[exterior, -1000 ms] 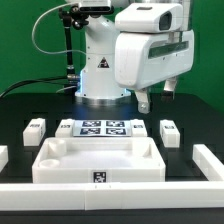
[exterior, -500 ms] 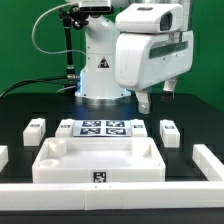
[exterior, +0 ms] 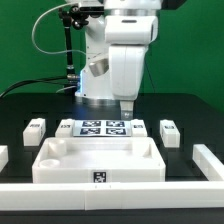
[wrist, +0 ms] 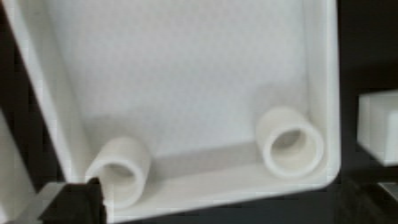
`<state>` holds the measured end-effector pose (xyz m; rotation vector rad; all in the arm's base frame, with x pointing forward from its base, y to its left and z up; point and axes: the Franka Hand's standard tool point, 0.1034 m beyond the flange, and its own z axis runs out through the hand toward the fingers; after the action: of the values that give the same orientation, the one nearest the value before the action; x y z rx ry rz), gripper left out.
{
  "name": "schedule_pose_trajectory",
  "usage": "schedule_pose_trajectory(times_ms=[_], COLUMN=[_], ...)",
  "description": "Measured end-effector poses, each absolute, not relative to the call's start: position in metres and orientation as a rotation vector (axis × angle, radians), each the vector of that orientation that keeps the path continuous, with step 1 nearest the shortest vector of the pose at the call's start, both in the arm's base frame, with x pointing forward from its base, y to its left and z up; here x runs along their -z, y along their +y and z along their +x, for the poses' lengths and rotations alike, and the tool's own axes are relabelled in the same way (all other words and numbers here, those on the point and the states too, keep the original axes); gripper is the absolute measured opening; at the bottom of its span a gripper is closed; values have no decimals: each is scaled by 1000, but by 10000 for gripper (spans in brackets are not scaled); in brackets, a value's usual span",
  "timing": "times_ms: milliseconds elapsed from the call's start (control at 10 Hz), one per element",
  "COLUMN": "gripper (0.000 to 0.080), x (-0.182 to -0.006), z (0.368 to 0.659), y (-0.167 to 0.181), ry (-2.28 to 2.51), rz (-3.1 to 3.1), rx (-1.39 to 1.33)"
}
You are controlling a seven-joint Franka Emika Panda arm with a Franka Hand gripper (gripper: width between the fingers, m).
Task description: Assemble desk
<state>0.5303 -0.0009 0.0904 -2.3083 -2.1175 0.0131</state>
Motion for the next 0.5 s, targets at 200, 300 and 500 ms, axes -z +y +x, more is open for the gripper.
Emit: schedule_pose_trajectory(times_ms=[200,300,500], gripper=[649,649,649], x=[-91,-90,-81], z=[531,531,524], y=[-1,-1,-11], ry=[-2141,-2139,-2172], rz=[-2288,-2289,-2258], rx=[-13,-13,5])
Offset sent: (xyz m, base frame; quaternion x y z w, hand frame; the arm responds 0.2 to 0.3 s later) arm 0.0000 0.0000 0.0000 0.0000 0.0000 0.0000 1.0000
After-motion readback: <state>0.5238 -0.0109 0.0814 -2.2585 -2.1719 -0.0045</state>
